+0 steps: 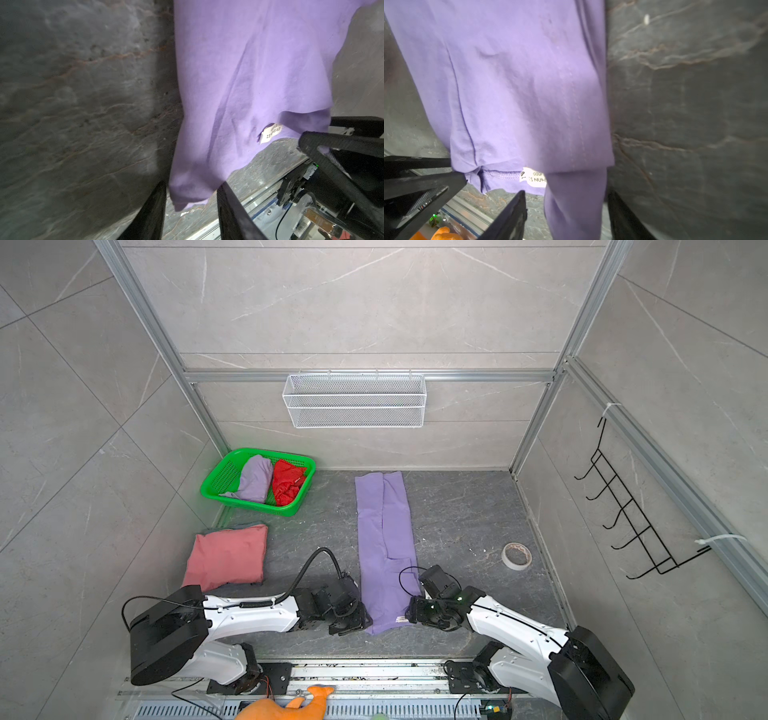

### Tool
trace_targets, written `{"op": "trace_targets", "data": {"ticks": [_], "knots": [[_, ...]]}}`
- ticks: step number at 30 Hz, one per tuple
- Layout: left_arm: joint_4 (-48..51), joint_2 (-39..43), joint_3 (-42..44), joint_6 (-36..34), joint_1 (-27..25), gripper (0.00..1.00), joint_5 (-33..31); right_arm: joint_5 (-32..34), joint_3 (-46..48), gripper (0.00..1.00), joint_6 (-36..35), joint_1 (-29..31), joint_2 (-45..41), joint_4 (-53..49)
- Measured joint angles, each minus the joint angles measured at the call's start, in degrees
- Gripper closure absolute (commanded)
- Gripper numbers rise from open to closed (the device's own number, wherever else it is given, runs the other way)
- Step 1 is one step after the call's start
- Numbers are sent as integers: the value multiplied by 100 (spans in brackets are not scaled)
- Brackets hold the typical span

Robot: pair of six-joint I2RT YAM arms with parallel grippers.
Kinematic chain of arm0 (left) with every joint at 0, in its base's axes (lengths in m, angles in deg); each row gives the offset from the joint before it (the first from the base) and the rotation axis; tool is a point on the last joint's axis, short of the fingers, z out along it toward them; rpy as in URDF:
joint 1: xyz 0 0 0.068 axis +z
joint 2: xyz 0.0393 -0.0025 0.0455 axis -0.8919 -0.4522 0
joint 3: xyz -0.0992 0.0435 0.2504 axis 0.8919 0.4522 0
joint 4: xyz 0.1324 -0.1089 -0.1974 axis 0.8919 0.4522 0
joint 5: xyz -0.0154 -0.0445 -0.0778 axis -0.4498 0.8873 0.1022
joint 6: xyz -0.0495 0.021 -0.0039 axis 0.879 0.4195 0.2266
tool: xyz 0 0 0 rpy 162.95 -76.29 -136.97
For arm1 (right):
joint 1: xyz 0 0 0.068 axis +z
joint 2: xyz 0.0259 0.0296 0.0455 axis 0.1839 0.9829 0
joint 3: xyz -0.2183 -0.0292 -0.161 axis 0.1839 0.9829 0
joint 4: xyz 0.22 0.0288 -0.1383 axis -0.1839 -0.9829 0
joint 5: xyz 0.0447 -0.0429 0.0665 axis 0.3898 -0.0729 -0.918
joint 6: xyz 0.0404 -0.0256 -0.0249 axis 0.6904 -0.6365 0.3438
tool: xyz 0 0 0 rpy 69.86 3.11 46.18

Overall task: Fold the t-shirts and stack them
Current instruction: 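Grasp the near end with both grippers and fold it toward the far end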

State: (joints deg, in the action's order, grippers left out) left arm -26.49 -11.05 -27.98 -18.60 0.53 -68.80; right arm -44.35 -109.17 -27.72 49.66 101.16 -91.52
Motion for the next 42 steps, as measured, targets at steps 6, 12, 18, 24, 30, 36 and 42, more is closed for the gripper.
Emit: {"op": "trace_targets", "data": {"ticks": [6, 12, 18, 24, 30, 36, 42], "knots": [[-321, -7, 203, 197, -109, 96, -151, -90, 219, 89, 59, 0, -22, 186], [-286, 411, 404, 365, -317, 100, -216, -125, 262, 94, 107, 107, -859, -245], [240, 1226, 317, 310, -367, 100, -411, -31, -4, 93, 118, 267, -1635, -857], [866, 1633, -590, -350, 138, 100, -621, 402, -1110, 93, 15, 282, -1211, -903], [782, 1268, -1222, -1211, 1276, 100, -424, 949, -1895, 93, -57, 225, 63, -415], [354, 142, -2057, -1910, 2164, 100, 96, 1311, -2830, 93, -382, -286, 1248, -2], [184, -1029, -2970, -2271, 2815, 100, 667, 1237, -3858, 93, -693, -850, 2358, 310]]}}
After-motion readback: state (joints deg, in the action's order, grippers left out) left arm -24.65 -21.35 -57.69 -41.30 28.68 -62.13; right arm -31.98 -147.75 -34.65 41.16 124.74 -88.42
